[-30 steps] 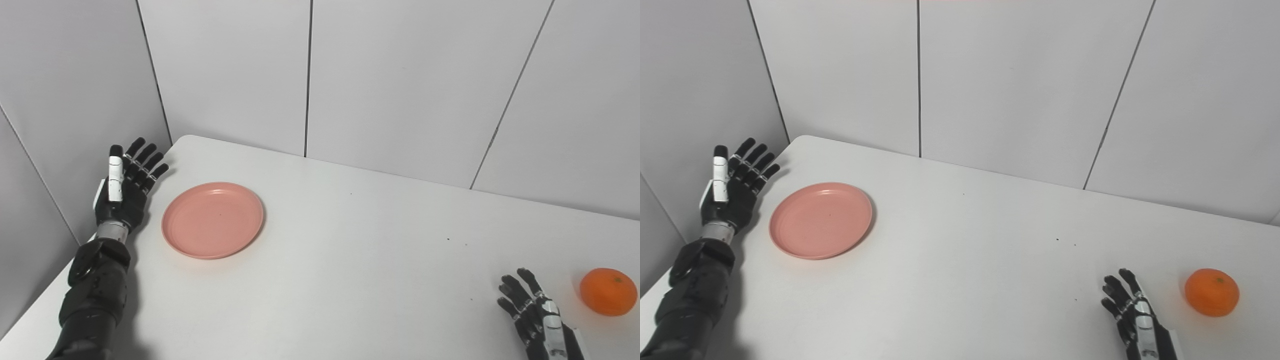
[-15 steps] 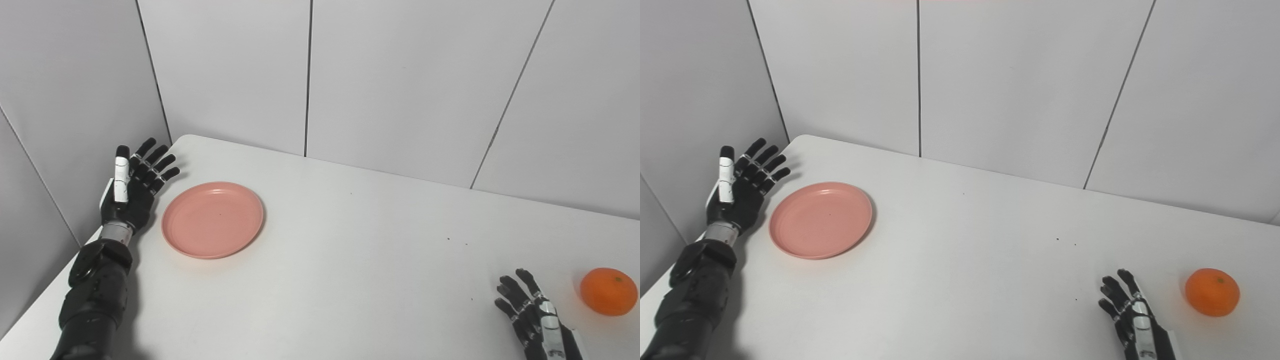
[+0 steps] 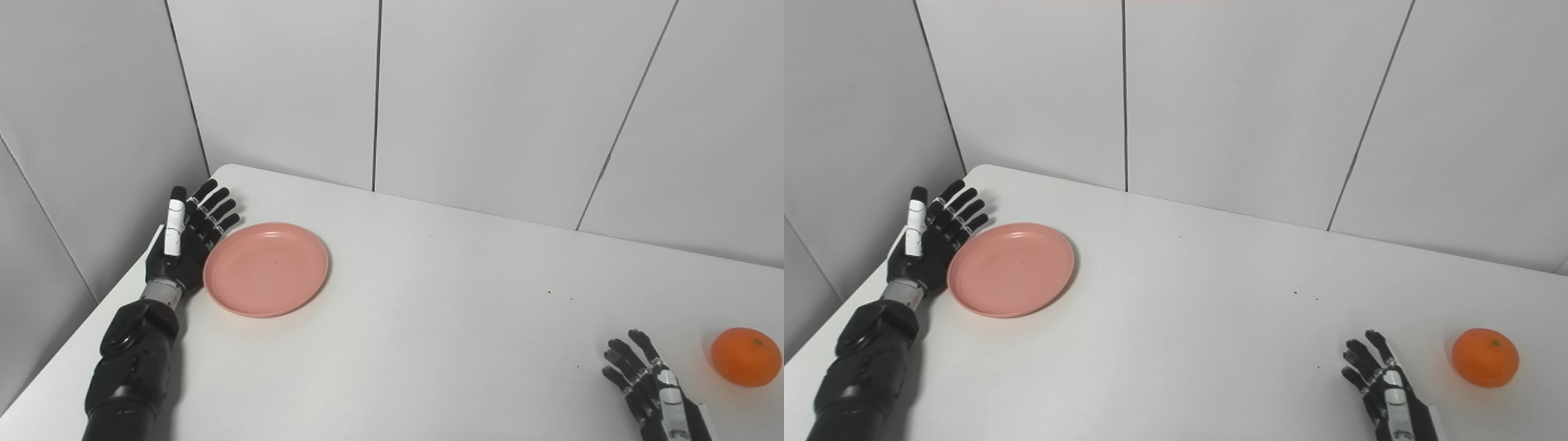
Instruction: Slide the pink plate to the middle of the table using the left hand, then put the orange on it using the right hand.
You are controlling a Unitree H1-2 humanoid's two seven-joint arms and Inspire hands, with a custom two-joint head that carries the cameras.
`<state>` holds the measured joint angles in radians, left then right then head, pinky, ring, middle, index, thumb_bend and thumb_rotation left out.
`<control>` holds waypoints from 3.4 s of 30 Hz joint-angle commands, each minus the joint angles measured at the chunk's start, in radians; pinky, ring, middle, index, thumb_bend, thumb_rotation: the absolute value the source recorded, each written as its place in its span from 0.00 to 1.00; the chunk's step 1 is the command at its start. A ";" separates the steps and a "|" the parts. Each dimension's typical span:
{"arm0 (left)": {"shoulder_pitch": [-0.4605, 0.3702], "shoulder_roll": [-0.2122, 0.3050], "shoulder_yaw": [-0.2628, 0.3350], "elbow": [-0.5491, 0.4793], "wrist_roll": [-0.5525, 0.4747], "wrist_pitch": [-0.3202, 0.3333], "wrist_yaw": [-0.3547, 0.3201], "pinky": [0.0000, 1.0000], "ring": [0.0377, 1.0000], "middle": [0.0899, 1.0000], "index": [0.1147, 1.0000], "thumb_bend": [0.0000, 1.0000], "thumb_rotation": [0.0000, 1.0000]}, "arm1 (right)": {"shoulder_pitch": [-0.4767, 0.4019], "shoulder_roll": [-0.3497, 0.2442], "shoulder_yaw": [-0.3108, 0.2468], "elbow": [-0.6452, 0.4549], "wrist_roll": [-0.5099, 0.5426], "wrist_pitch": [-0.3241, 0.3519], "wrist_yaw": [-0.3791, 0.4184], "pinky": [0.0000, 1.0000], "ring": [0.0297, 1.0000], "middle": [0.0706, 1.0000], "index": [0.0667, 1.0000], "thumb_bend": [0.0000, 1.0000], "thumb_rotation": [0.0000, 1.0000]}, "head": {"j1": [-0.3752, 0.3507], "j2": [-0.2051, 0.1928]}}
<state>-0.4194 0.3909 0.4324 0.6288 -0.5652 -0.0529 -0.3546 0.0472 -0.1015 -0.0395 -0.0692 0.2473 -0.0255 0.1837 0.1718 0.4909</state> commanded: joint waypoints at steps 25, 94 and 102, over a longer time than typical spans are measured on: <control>-0.007 -0.012 -0.018 -0.068 -0.013 0.090 0.001 1.00 0.95 0.91 0.84 0.89 0.83 | 0.062 0.034 0.024 0.043 0.014 0.046 0.001 0.87 0.87 0.83 0.90 0.79 0.89 | -0.006 0.015; 0.099 -0.275 -0.142 -0.403 0.008 0.325 0.206 0.93 0.86 0.82 0.79 0.90 0.81 | 0.066 0.048 0.065 -0.014 -0.029 0.081 -0.042 0.84 0.83 0.80 0.88 0.84 0.83 | -0.083 0.072; 0.102 -0.294 -0.140 -0.404 0.000 0.334 0.210 0.90 0.85 0.80 0.78 0.90 0.80 | 0.070 0.060 0.083 -0.037 -0.052 0.095 -0.061 0.82 0.82 0.80 0.89 0.84 0.83 | -0.141 0.096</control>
<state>-0.3228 0.1115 0.2979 0.2165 -0.5684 0.2531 -0.1628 0.0812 -0.0616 0.0183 -0.1237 0.2031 0.0131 0.1136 0.0309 0.5859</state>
